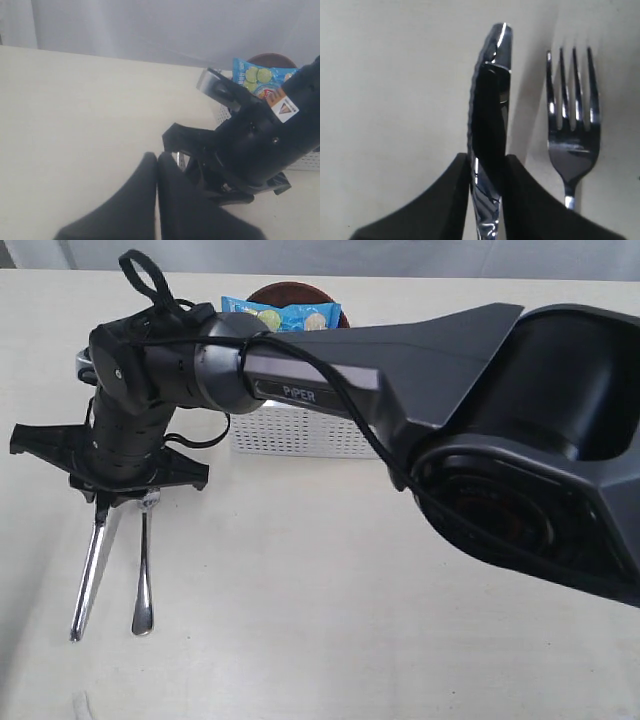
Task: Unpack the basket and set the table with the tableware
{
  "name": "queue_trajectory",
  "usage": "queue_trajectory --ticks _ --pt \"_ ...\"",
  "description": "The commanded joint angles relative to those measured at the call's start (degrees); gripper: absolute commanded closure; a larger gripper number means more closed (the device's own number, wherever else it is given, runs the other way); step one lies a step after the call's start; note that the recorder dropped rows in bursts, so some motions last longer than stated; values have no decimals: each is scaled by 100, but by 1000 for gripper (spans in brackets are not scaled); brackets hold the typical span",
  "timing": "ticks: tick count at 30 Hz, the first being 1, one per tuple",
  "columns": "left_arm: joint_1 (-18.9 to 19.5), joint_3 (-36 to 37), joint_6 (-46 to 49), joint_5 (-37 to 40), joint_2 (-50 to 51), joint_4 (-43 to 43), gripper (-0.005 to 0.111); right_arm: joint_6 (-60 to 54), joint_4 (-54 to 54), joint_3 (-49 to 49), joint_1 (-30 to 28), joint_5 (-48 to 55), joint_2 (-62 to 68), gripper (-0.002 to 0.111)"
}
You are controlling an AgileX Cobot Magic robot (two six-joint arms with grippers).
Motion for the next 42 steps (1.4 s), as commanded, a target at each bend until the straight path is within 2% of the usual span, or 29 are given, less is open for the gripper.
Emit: queue_trajectory --ticks 1,12,16,42 --pt "6 16 3 -63 -21 -5 107 25 -121 -16 7 170 95 109" --pt "6 16 3 -63 -21 -5 107 67 -229 -16 -6 20 118 108" --pt "6 16 3 -63 -21 -5 107 479 -548 -16 -29 5 118 108" --pt "6 16 3 -63 -21 -5 107 639 -1122 -16 -155 241 118 108"
